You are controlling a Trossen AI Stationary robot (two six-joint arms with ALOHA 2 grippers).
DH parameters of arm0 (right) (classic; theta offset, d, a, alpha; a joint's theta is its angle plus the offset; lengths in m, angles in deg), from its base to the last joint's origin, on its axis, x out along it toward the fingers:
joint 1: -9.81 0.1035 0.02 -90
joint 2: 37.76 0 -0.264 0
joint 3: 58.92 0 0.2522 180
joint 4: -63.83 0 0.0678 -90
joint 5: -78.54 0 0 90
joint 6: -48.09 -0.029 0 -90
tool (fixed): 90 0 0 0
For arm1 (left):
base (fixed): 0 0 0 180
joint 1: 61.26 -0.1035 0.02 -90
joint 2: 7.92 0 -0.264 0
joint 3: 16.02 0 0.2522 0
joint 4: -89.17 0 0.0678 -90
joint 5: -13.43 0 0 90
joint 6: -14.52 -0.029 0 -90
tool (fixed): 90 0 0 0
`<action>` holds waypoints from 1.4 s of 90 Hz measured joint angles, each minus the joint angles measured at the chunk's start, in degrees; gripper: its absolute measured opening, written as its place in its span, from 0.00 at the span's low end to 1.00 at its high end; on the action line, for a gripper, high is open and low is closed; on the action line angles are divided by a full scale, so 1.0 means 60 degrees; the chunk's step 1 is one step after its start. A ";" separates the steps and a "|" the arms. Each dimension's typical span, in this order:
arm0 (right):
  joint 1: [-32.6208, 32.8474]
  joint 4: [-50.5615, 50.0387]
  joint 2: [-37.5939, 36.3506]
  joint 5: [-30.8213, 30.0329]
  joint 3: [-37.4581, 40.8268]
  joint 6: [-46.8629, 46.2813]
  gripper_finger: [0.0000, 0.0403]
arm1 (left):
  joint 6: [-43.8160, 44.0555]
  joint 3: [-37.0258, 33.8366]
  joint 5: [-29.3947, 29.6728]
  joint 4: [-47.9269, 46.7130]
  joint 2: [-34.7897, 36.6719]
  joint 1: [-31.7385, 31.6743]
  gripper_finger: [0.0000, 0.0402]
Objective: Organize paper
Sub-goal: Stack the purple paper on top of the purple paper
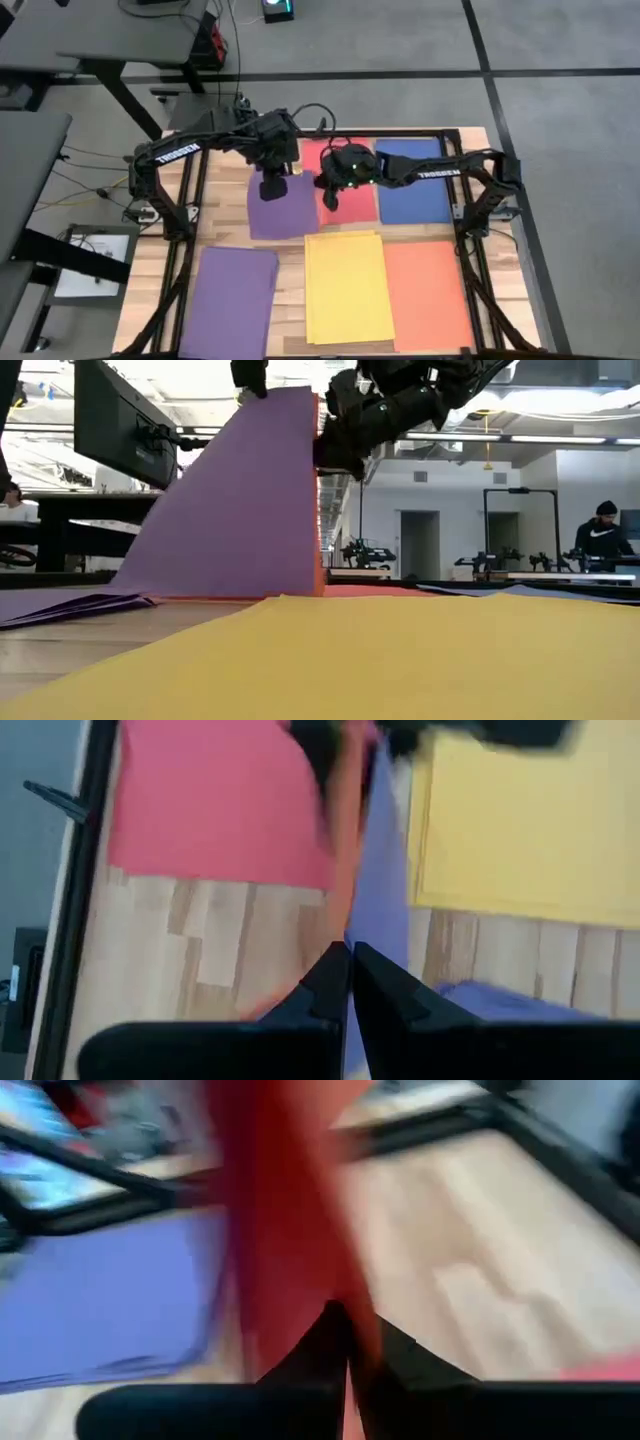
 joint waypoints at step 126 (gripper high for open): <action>-0.5606 -0.7897 -0.2772 0.2509 0.1775 -0.1724 0.33 | -0.0041 -0.0004 -0.0271 0.0768 0.0000 -0.0686 0.00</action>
